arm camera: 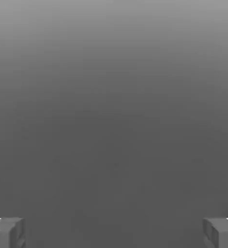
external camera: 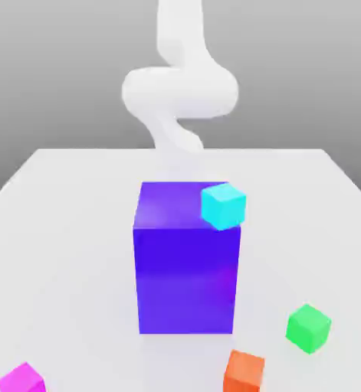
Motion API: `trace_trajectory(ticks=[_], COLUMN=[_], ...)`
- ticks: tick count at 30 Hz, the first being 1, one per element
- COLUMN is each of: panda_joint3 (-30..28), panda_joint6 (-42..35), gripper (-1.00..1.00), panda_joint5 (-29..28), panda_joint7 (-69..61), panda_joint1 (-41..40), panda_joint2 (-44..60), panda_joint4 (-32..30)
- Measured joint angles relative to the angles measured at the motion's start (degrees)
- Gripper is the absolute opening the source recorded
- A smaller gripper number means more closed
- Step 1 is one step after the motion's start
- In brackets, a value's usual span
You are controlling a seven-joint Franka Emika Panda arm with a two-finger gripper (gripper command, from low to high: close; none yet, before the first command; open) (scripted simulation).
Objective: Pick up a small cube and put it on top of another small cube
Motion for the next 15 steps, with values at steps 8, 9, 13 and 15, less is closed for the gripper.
trace_trajectory(ticks=[8,9,13,15], panda_joint3=[-2.6,-3.0,-4.5,-5.3], panda_joint6=[4.3,4.8,6.9,8.0], gripper=[0.0,0.0,0.0,0.0], panda_joint5=[0.6,0.7,1.4,1.9], panda_joint7=[3.3,3.7,5.0,5.6], panda_joint1=[-3.1,-3.5,-4.8,-5.5], panda_joint2=[17.0,19.0,27.3,31.5], panda_joint4=[1.5,1.7,2.4,2.8])
